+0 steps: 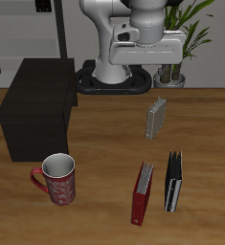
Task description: Place the yellow book upright on top of the shelf and place the red mug on top of the shelf
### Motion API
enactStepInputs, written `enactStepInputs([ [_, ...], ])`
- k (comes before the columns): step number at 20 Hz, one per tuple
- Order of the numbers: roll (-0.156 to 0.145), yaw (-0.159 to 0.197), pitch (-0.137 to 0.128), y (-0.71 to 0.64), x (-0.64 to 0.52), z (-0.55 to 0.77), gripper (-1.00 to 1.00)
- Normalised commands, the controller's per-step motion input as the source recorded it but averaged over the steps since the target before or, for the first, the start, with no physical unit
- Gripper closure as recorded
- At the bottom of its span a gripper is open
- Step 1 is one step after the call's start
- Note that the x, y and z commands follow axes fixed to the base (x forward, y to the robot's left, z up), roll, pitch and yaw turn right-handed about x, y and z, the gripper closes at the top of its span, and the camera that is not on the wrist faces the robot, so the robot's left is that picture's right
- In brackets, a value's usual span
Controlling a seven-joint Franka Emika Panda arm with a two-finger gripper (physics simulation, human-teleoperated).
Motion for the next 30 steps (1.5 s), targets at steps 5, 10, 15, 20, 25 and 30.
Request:
enactStepInputs([
  [5, 0.039, 0.010, -0.027, 0.42, -0.02, 0.11, -1.00],
  [10, 0.024, 0.005, -0.007, 0.21, -0.02, 0.02, -1.00],
  [15, 0.011, -0.007, 0.009, 0.11, 0.05, -0.05, -1.00],
  [20, -0.010, 0.015, 0.007, -0.06, -0.02, -0.16, -1.00],
  [25, 0.000, -0.050, -0.027, -0.08, -0.32, -0.10, -1.00],
  [30, -0.014, -0.076, -0.053, 0.03, -0.26, -0.15, -1.00],
])
